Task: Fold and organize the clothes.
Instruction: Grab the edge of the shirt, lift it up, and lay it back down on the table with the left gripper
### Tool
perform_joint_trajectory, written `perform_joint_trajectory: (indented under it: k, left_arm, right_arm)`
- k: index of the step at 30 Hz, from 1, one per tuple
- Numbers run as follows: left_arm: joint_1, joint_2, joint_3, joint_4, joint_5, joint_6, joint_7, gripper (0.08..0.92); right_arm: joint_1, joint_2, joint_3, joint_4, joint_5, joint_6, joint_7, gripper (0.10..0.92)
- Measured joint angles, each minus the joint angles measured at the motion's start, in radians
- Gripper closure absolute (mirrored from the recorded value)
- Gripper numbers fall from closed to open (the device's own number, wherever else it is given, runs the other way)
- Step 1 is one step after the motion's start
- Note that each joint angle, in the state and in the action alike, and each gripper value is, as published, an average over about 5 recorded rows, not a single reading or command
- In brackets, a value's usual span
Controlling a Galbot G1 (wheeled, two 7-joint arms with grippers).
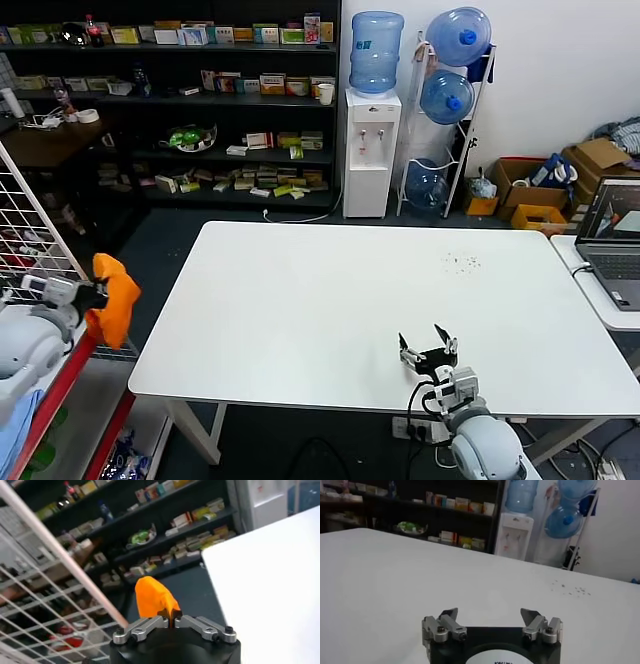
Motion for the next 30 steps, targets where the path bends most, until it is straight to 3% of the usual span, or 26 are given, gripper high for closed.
perform_joint_trajectory:
  k: [19,30]
  left_arm:
    - [0.026,-0.31,0.115,-0.172,-0.012,0.014,-0.127,0.878]
    - [-0.02,-0.61,0.219,-0.118,0.078,-0.022,-0.17,0.878]
  right_arm:
    - [-0.03,-0.004,0.021,-0.003,-0.027,0.012,-0.007,0.203]
    - [-0.058,-0.025,0.055,0.004,-0.037,0.039,-0.023,0.203]
